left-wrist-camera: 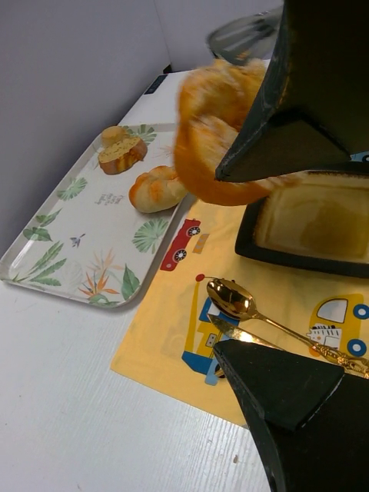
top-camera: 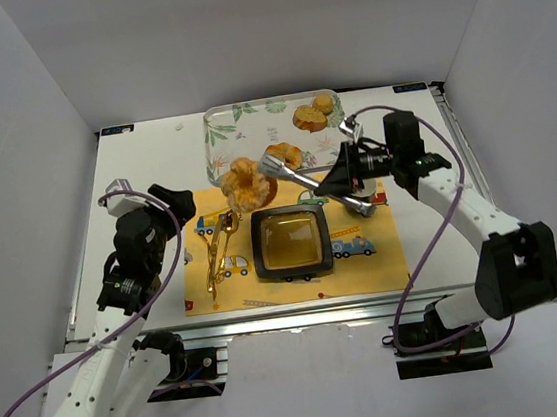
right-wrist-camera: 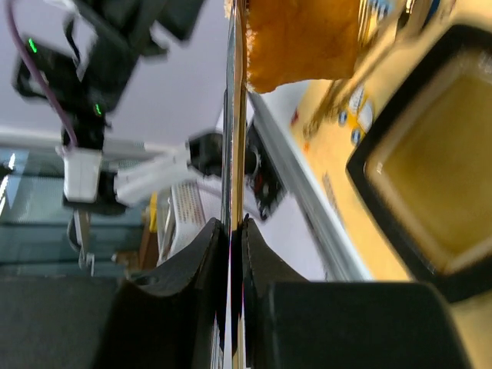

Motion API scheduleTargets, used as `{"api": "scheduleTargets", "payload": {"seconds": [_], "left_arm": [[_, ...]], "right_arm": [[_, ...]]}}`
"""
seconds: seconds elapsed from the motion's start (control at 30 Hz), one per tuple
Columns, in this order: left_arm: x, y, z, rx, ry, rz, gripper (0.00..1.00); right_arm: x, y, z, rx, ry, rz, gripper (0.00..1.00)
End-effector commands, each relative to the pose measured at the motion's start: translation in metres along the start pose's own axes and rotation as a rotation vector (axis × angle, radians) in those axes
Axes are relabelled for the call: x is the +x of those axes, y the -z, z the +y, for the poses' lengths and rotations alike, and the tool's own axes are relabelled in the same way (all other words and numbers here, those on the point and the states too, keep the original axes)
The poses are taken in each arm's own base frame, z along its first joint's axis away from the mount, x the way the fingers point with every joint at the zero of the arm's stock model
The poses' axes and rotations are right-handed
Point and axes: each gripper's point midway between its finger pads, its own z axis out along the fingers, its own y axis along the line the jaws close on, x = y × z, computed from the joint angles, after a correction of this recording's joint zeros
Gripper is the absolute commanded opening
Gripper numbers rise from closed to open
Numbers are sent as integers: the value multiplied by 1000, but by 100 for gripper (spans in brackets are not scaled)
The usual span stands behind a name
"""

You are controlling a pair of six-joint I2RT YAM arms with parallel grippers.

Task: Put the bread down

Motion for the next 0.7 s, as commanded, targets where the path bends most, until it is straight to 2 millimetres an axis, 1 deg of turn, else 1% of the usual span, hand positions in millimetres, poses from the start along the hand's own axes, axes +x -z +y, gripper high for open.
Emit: {"api": "scheduleTargets", "payload": {"seconds": [0.0, 0.1, 0.23, 0.33, 0.5, 0.63, 0.67], "left_arm": [[4, 3, -1, 24, -19, 18, 92], [8, 2, -1, 31, -30, 33, 92], [13, 1, -1, 41, -36, 53, 92], [18, 1, -1, 46, -35, 75, 92], [23, 1, 0, 45, -42, 98, 92], [24, 3, 0, 46, -39, 99, 92], [23, 4, 0, 46, -38, 95, 92]], "right_arm": [[47, 12, 4, -38, 54, 87, 0], [63, 17, 5, -49, 52, 102, 0], [88, 19, -12, -36, -26, 150, 0], [100, 20, -19, -30, -64, 164, 0], [104, 18, -34, 12, -71, 152, 0], [105, 18, -46, 46, -91, 142, 0], [102, 18, -51, 74, -87, 130, 3]]}}
